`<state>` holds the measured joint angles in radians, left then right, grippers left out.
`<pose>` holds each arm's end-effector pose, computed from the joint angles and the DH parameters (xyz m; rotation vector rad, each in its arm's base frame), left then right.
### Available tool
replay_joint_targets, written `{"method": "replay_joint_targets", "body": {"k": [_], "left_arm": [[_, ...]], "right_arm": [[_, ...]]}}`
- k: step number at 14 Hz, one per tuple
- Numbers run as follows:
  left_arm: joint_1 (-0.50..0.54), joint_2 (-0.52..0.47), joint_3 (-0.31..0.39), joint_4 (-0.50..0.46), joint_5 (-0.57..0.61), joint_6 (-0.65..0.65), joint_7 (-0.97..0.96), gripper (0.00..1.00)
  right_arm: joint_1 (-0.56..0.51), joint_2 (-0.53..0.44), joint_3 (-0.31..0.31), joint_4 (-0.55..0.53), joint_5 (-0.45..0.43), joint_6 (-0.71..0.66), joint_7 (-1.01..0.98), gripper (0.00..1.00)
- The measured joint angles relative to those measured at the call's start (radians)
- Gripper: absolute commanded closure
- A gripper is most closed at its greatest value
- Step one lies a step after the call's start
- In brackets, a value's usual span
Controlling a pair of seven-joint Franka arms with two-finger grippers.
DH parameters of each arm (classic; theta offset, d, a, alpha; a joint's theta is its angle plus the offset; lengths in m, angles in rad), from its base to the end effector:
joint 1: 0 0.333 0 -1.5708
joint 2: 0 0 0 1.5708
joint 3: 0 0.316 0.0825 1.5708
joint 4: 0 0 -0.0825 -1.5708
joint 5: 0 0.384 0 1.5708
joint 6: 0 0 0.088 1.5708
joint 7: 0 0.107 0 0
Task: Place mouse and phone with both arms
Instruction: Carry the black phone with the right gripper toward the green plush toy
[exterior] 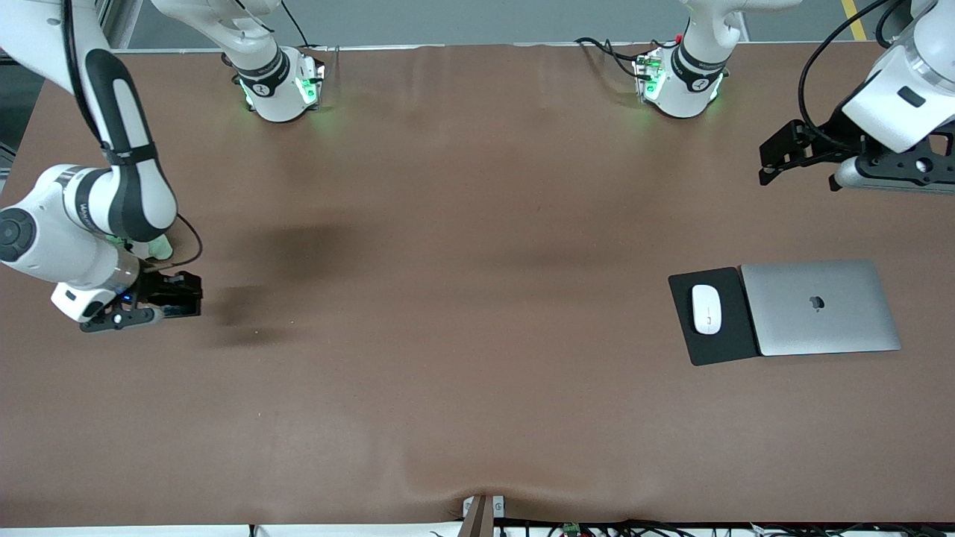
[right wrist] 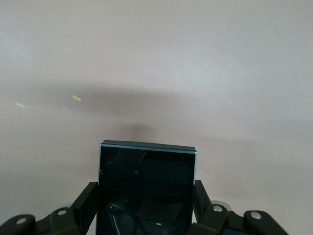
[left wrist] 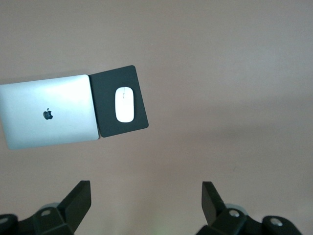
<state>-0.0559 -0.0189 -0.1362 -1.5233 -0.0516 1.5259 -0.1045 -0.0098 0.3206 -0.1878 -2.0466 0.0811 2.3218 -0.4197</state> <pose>0.5333 -0.1104 0.6533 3.0868 -0.1397 0.0214 0.5781 -0.1117 0.2823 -3.1184 -0.2716 0.0577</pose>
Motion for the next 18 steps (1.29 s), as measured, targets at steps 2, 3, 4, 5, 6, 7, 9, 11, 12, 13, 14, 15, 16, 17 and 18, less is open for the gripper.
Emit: {"method": "replay_joint_targets", "body": {"k": [2, 3, 4, 5, 6, 7, 9, 11, 12, 13, 14, 15, 16, 17, 18], "left_arm": [[0.028, -0.016, -0.034, -0.026, -0.005, 0.012, 0.000, 0.00], [0.035, -0.020, -0.046, -0.031, -0.005, 0.014, 0.000, 0.00], [0.037, -0.022, -0.050, -0.033, -0.005, 0.015, 0.000, 0.00], [0.037, -0.022, -0.051, -0.034, -0.005, 0.015, 0.000, 0.00], [0.036, -0.022, -0.051, -0.036, -0.005, 0.016, 0.000, 0.00], [0.030, -0.022, -0.047, -0.037, -0.005, 0.017, 0.000, 0.00], [-0.024, -0.022, 0.006, -0.038, -0.005, 0.018, 0.000, 0.00], [-0.080, -0.022, 0.068, -0.038, -0.005, 0.018, 0.000, 0.00], [-0.096, -0.022, 0.086, -0.038, -0.005, 0.018, 0.000, 0.00], [-0.107, -0.023, 0.100, -0.038, -0.005, 0.018, 0.000, 0.00], [-0.110, -0.023, 0.106, -0.038, -0.005, 0.018, 0.000, 0.00], [-0.109, -0.024, 0.111, -0.038, -0.005, 0.018, 0.000, 0.00], [-0.108, -0.024, 0.115, -0.038, -0.005, 0.018, 0.000, 0.00], [-0.106, -0.024, 0.117, -0.038, -0.005, 0.018, 0.000, 0.00], [-0.103, -0.024, 0.118, -0.038, -0.005, 0.018, 0.000, 0.00]], "right_arm": [[-0.050, 0.000, 0.001, -0.056, 0.000, 0.030, -0.048, 1.00], [-0.065, 0.000, 0.001, -0.073, 0.000, 0.032, -0.065, 1.00], [-0.074, 0.000, 0.001, -0.088, 0.000, 0.032, -0.079, 1.00], [-0.077, -0.001, 0.001, -0.103, 0.000, 0.032, -0.086, 1.00], [-0.077, -0.001, 0.003, -0.117, 0.000, 0.032, -0.091, 1.00], [-0.077, -0.001, 0.004, -0.132, 0.000, 0.032, -0.102, 1.00], [-0.083, -0.001, 0.005, -0.161, 0.000, 0.033, -0.119, 1.00], [-0.096, -0.001, 0.005, -0.178, 0.000, 0.036, -0.123, 1.00], [-0.107, -0.001, 0.005, -0.184, 0.001, 0.039, -0.123, 1.00], [-0.118, -0.001, 0.005, -0.195, 0.003, 0.049, -0.124, 1.00], [-0.125, -0.001, 0.005, -0.208, 0.011, 0.066, -0.125, 1.00], [-0.130, -0.001, 0.005, -0.223, 0.023, 0.085, -0.126, 1.00], [-0.131, -0.001, 0.006, -0.237, 0.032, 0.101, -0.126, 1.00], [-0.131, -0.001, 0.007, -0.248, 0.043, 0.112, -0.126, 0.98], [-0.131, -0.001, 0.008, -0.258, 0.062, 0.117, -0.126, 0.97]]}}
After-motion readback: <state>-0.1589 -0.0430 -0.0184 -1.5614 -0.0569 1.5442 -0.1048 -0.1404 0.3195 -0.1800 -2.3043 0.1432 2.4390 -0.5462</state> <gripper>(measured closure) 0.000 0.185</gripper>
